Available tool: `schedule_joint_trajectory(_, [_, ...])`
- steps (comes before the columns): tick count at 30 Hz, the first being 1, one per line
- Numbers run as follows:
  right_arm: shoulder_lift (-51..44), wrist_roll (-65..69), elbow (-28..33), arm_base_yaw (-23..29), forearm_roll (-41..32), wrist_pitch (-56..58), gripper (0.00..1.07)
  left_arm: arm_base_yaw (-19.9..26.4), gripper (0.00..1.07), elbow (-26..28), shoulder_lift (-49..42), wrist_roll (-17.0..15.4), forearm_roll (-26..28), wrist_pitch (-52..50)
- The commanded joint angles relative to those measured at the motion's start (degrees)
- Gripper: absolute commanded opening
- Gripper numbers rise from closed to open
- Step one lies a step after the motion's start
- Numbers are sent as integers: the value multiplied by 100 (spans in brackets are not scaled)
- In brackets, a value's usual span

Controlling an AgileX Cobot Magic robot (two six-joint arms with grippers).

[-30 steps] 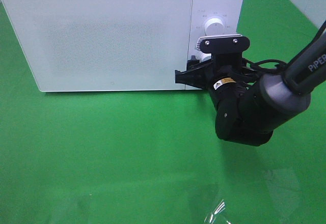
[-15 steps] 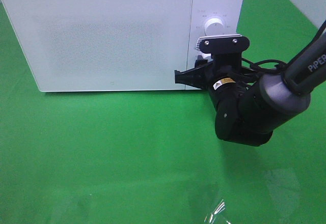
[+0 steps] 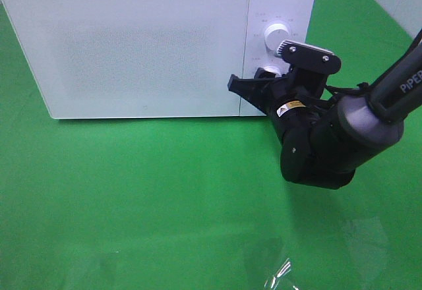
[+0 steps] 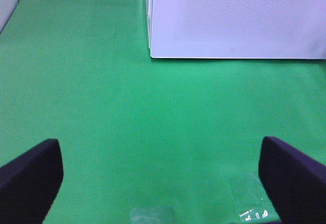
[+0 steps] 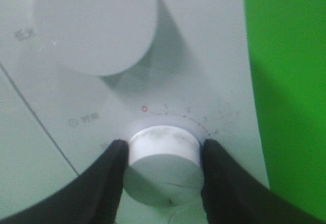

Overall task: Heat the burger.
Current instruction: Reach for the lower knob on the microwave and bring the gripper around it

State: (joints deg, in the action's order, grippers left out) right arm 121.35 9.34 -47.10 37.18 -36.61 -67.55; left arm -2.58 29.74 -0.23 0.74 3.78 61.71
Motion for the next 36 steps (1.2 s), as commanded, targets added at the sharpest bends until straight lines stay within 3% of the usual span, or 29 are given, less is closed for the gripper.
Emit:
schedule_joint_trajectory(1, [-86,1432,-138,-23,670,-229,0,29,97,-17,-97,-6,52,-46])
schedule_joint_trajectory(2, [-86,2401,-138,-23,693,-229,0,29,97,-17,-97,-6,52,-46])
schedule_joint_trajectory(3, [-86,2401,-138,-23,693,-229,0,29,97,-17,-97,-6,52,-46])
schedule_joint_trajectory(5, [-86,4200,-138,-23,751,-172,0,29,97,-17,-97,-6,52,-46])
schedule_joint_trajectory(8, [-86,4549,-138,-23,802,-155,0,29,97,-17,-97,-6,52,-46])
schedule_joint_trajectory(12, [-86,6681,-138,-23,848,-155,0,29,97,-17,-97,-6,52,-46])
schedule_joint_trajectory(16, [-86,7746,-138,-23,848,-155,0,29,97,-17,-97,-6,52,-46])
schedule_joint_trajectory(36, [-86,7523,-138,-29,728,-218,3,29,97,-17,-97,-6,52,-46])
